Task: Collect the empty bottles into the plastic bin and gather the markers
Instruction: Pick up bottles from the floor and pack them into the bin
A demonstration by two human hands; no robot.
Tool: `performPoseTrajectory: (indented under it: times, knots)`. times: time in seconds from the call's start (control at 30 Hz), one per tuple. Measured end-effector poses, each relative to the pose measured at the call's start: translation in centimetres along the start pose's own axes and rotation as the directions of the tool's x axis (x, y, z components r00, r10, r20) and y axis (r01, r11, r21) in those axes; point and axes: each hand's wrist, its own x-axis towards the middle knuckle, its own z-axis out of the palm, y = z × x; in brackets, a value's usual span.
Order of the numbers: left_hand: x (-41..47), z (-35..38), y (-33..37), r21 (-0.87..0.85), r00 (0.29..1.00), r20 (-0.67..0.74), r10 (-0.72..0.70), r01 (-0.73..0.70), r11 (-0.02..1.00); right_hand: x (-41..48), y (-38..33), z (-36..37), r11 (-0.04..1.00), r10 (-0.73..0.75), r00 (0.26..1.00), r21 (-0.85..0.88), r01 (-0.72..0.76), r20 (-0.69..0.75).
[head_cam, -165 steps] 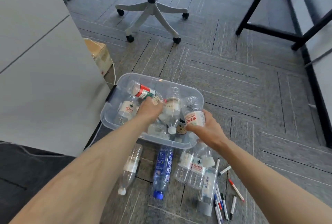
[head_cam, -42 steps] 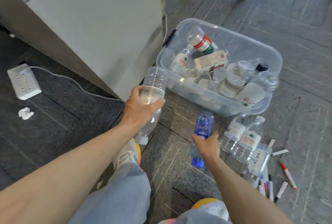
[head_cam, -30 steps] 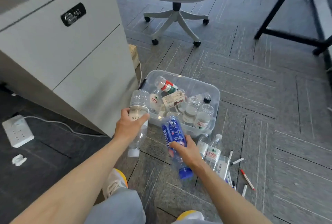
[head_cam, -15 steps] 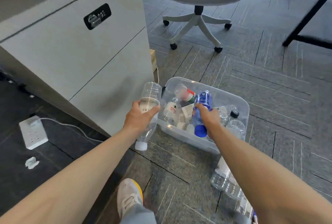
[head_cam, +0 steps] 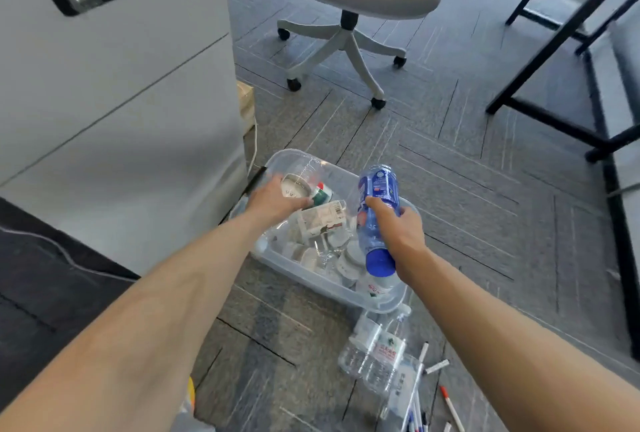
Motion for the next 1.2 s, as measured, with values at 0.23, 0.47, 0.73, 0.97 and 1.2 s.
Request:
performPoseTrajectory:
  times: [0.23,0.47,0.73,0.97,1.2]
  knots:
    - [0.2,0.9,0.6,0.116,0.998,-0.066,0.020,-0.012,0.993,1.3,-0.1,-2.2,0.998,-0.061,0.997,0.030,0.063,-0.041]
    - [-5.7,-3.7,-0.7,0.140,0.999,-0.036,-0.030,0.034,0.990,-2.8,2.0,-0.6,0.979,0.080,0.994,0.195,-0.063,-0.081]
    - [-8.7,-5.7,0.2,0.128,0.998,-0.064,0.002,0.007,0.992,-4.8,2.4,2.1,0.985,0.029,1.000,0.170,-0.026,-0.013]
    - [-7.2,-5.6,-1.0,0.100,1.000,-0.009,0.004,-0.003,0.995,0.6,2.7,5.6,0.995,0.030,0.972,0.102,-0.006,-0.231]
    - [-4.3,-6.4,-2.7,0.099,0.998,-0.054,-0.043,0.049,0.994,2.1,2.8,8.1,0.997,0.072,0.955,-0.012,-0.079,-0.289]
